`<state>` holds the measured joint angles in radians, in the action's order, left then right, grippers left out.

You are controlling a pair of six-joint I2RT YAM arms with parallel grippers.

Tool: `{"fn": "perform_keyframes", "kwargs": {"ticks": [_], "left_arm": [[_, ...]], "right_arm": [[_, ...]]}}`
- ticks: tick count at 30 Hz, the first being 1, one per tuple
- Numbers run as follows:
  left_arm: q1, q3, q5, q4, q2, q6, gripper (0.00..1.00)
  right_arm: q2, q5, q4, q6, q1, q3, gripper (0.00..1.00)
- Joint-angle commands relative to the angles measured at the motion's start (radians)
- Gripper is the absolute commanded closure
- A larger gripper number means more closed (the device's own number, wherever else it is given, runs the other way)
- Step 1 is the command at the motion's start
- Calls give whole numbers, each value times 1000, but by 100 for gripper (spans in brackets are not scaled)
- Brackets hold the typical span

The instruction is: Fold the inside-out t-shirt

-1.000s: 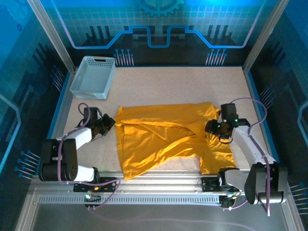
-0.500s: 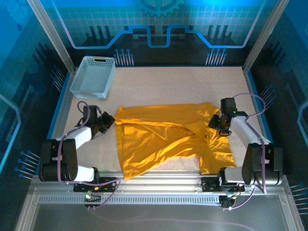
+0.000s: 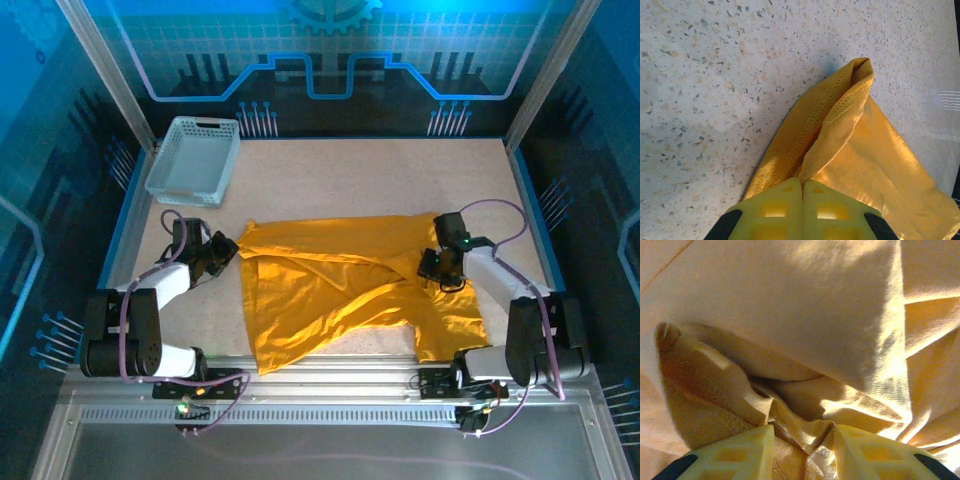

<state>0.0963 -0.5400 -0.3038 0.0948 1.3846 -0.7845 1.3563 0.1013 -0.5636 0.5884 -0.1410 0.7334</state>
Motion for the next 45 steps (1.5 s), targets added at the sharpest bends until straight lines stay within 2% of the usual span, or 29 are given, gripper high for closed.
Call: {"fn": "perform_keyframes", "kwargs": {"ticks": [1, 4, 6, 12, 16, 20, 25, 32, 39, 45], "left_arm": [[11, -21, -9, 7, 2, 0, 100], [11, -24, -12, 6, 2, -1, 100], [11, -23, -14, 6, -1, 2, 100], [12, -21, -5, -2, -7, 10, 100], [11, -31, -1, -9, 0, 16, 100], [11, -41, -1, -13, -1, 16, 100], [11, -47, 1, -15, -6, 13, 100], [11, -55, 8, -36, -12, 26, 100], [11, -82, 9, -42, -13, 21, 100], [12, -155, 8, -67, -28, 13, 100]], "right_arm": [[44, 42, -1, 32, -25, 22, 61], [65, 86, -20, 34, -47, 42, 59], [67, 101, -15, 33, -53, 42, 54], [62, 160, -48, 20, -49, 44, 61], [-1, 181, -77, 13, -36, 30, 60], [-19, 152, -91, 10, -32, 17, 56], [3, 82, -64, 12, -13, -3, 59], [1, 88, -73, 12, -12, -7, 72], [-105, 138, -134, 4, -14, 2, 94], [-221, 183, -206, -47, 26, 120, 99]]}}
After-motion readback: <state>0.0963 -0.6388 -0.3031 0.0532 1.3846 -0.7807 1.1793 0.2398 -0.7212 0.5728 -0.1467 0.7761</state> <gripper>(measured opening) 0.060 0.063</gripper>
